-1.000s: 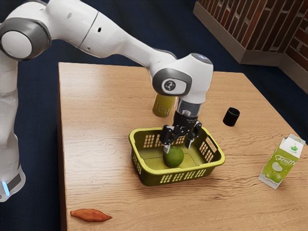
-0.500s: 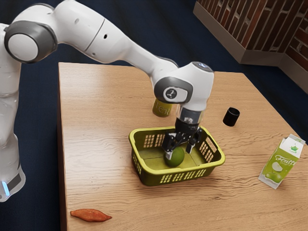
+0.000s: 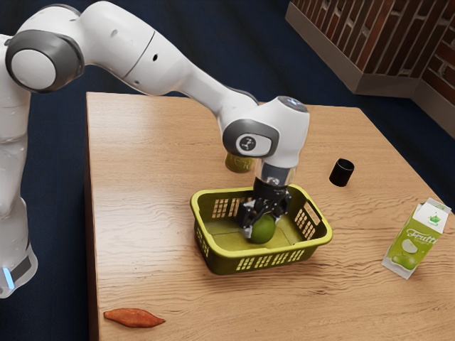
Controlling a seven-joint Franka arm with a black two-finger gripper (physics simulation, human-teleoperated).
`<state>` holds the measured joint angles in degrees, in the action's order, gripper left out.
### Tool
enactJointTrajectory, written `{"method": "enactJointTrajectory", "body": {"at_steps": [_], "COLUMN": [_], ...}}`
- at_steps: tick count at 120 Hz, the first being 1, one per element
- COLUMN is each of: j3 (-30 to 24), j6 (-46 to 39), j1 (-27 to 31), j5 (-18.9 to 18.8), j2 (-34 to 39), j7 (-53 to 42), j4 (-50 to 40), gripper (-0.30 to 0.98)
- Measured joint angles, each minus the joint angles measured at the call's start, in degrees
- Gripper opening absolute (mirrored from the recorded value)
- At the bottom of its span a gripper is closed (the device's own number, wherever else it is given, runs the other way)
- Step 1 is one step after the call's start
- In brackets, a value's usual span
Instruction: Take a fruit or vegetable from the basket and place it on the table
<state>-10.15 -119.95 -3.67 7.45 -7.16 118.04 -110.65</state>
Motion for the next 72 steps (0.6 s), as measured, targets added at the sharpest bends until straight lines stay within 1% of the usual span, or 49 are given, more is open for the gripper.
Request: {"method": "enactJointTrajectory", "body": {"at_steps": [15,32,39,46,58,72], "j3": [-0.15,0.35,1.85,3.88,7.52,11.12], "j6": [1.11,4.99,6.98,9.01,11.81,14.23], "j1": [-0.10,-0.44,-1.15,-0.64,0.20,0.46], "j5": [0.48,0.36,-0.04,-0.35,-0.74,-2.05], "j2": [3.57,10.74,13.66,16.08,20.15,23.53], "j7": [-1.41,-3.47,-4.28,-5.13,-6.78,-8.64], "j4": [0.07,0.79,0.75,0.37,-2.67,-5.24], "gripper": [0.23,0.25,0.26,0.26,0.27,0.28]}}
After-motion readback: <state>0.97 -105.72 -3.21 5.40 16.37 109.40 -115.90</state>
